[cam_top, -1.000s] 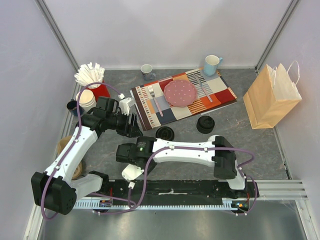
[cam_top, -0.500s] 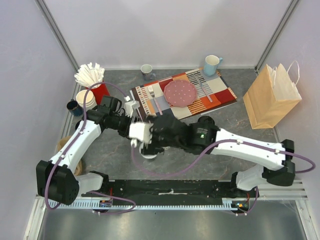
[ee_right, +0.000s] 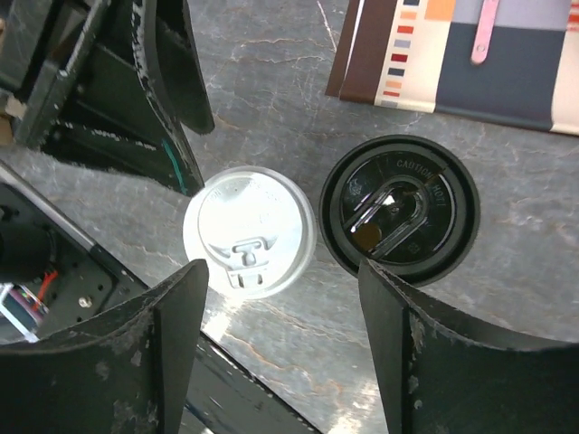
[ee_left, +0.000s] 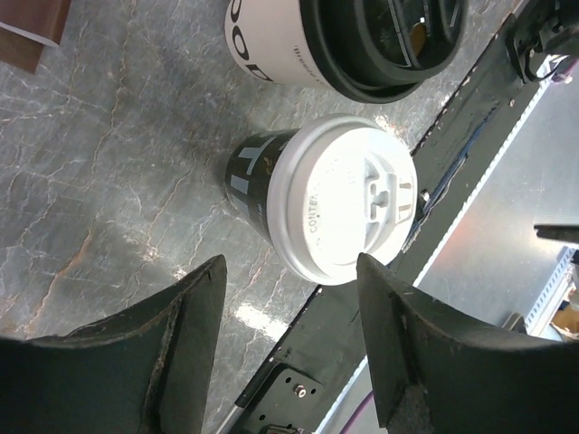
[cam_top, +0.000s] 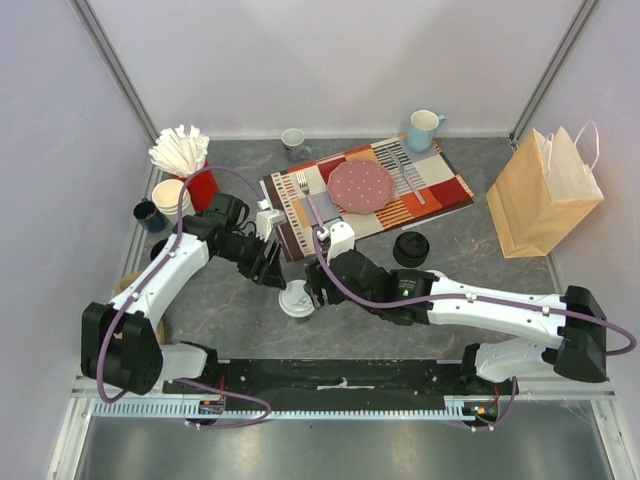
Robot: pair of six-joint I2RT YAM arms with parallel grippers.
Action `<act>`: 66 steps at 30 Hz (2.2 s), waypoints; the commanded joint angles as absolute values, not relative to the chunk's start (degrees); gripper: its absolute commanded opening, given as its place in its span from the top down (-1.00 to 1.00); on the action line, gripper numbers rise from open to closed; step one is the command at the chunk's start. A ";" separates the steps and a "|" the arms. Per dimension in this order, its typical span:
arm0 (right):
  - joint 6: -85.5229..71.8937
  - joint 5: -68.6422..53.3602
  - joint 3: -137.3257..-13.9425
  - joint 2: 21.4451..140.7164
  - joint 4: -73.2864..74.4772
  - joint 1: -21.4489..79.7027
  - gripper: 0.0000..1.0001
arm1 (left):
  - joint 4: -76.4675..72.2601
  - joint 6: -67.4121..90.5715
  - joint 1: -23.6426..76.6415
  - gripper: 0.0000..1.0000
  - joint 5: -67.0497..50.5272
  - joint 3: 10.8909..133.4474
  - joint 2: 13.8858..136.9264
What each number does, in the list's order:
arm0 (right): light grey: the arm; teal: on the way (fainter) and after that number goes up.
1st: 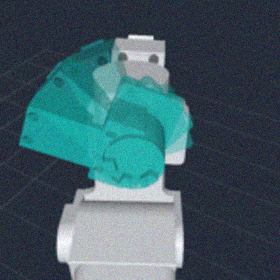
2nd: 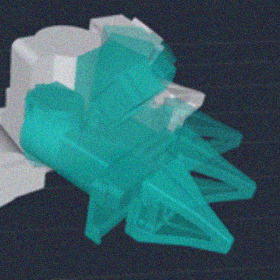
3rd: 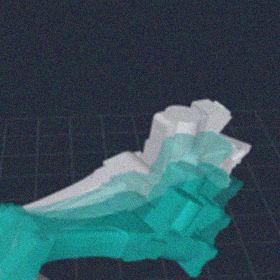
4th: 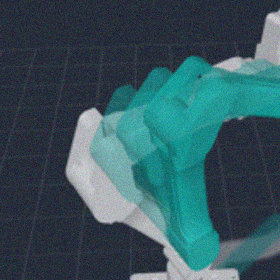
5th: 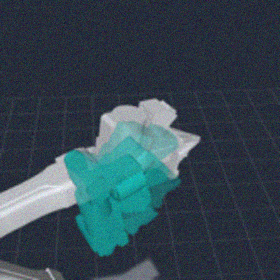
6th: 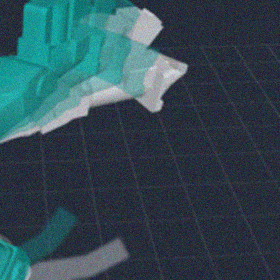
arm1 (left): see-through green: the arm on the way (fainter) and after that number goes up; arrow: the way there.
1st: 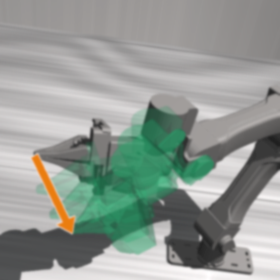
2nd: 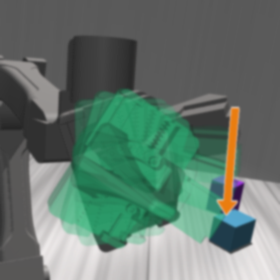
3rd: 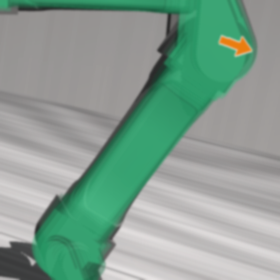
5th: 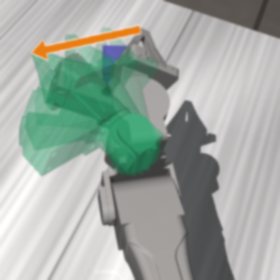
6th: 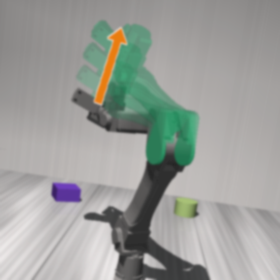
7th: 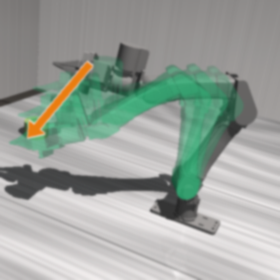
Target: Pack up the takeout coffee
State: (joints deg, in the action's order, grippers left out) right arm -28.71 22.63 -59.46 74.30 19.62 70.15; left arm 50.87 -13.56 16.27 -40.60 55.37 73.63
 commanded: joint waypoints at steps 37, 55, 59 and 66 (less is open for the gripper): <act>-27.95 22.76 -68.38 95.01 13.71 71.98 0.10 | 49.83 -15.56 17.75 0.17 -41.75 54.84 78.40; -18.81 24.87 -71.01 91.50 14.94 74.00 -0.02 | 53.88 -19.78 17.84 0.31 -42.63 56.60 78.05; -16.62 23.47 -70.49 89.48 12.22 74.09 0.02 | 53.96 -19.95 17.84 0.31 -42.54 56.60 78.05; -13.71 12.76 -64.52 87.01 3.35 74.00 0.99 | 53.96 -19.95 17.84 0.31 -42.36 56.60 78.13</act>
State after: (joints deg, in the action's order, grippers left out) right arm -16.23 19.77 -67.51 89.17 10.74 74.04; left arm 53.69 -17.54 17.50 -40.84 54.70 78.96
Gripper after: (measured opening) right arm 0.112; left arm 0.344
